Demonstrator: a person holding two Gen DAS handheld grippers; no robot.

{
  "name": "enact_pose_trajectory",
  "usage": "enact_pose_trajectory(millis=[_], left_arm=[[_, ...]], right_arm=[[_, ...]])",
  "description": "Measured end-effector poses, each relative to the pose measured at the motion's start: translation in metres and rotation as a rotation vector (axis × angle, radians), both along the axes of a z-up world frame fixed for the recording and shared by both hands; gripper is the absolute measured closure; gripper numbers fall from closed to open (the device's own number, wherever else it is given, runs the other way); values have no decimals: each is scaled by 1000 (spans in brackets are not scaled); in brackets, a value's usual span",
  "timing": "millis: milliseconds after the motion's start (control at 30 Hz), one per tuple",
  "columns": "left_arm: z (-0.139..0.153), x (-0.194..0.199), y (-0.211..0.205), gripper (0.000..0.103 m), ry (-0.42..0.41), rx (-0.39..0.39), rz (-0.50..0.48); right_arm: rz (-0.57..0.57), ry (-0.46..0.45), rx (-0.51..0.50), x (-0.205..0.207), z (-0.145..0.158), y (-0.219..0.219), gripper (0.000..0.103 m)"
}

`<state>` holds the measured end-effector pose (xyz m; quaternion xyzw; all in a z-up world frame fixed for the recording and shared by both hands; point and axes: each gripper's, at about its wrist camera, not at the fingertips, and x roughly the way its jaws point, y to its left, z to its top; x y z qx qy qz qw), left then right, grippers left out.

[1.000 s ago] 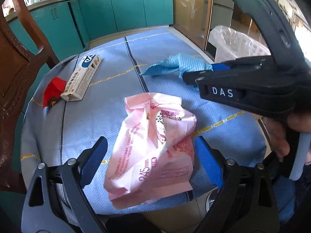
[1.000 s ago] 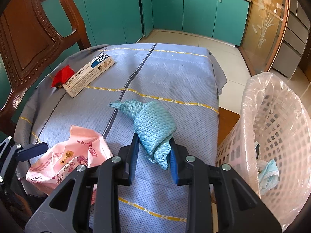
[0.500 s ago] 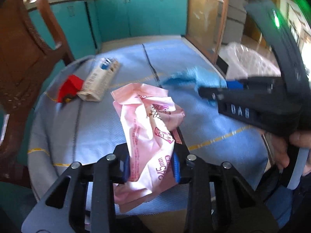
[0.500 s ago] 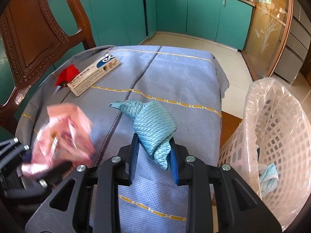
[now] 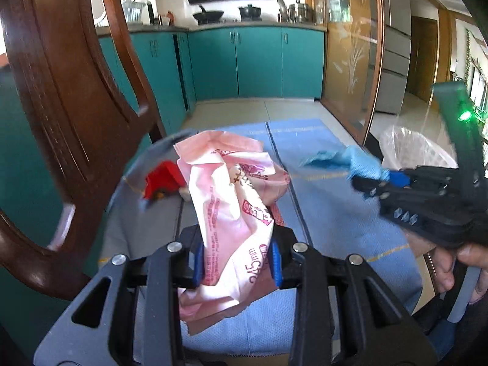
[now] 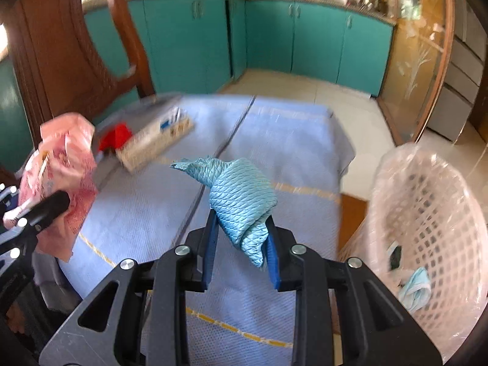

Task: Collect trash
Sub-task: 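Drop the blue cloth into the wastebasket while the left gripper carries the pink wrapper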

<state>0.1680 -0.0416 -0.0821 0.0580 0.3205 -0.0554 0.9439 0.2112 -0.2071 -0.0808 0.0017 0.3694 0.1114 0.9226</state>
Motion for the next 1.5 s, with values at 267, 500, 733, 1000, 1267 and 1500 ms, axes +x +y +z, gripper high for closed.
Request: enact_pose_trajectory(millis=[267,500,733,1000,1267,1500], left_arm=[[20,7,-26,70,-49,-14,-75],[15,11,-57,70,-38,-30,-145],[4,10,-56,70,-7,-18,-114],[-2,11,-17,70,21,-36,-2],[-4,9,-4,70,33,-49,28],[-7,9,0,70,38,-51,39]], right_arm=[[-217,-130,56,-15,33,-71,74],[-291,-58,136,-17,21,-111,74],[-144,-58,107,-15,20,-66,74],[22,-5,38,-14,3,0,74],[68,31,-11,-11,-11,24,74],[63,36,-9,-9,-13,22,74]])
